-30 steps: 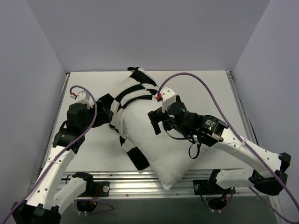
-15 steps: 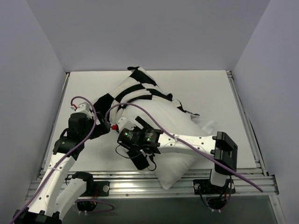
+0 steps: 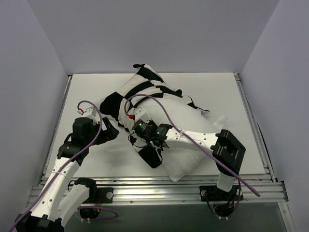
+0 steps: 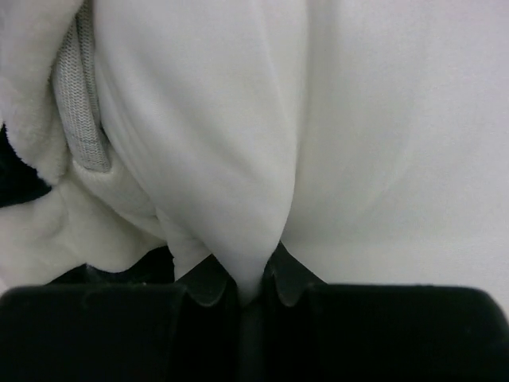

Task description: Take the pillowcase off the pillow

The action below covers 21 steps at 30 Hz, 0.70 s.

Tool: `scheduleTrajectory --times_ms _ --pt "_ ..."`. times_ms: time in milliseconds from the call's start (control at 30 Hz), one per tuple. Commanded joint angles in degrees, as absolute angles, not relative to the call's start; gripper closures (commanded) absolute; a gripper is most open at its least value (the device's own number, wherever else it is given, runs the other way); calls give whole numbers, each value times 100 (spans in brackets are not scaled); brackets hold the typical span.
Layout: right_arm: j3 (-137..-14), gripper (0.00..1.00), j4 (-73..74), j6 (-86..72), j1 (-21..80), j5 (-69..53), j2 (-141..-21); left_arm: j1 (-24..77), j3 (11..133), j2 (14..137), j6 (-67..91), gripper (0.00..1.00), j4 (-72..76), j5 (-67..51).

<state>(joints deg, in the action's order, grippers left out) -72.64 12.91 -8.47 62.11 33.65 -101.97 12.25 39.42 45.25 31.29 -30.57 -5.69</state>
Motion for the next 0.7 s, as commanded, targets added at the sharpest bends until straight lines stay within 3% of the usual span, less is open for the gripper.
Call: scheduleTrajectory --times_ms 0,233,533,633,667 --pt "-7084 100 1108 -958 6056 2138 -9704 1239 3754 4623 3304 3 -2076 -1449" --pt "-7216 100 993 -1072 5827 1152 -9045 2293 3717 5543 3446 3 -572 -810" --pt "-7567 100 1151 -1107 5730 765 -8851 2487 4122 6802 3445 10 -97 -370" --pt "-7620 100 1195 -1134 5722 624 -8710 2505 4105 7022 3445 21 245 -141" --pt "-7629 100 1204 -1160 5722 589 -8658 2505 4096 7066 3445 34 324 -54"
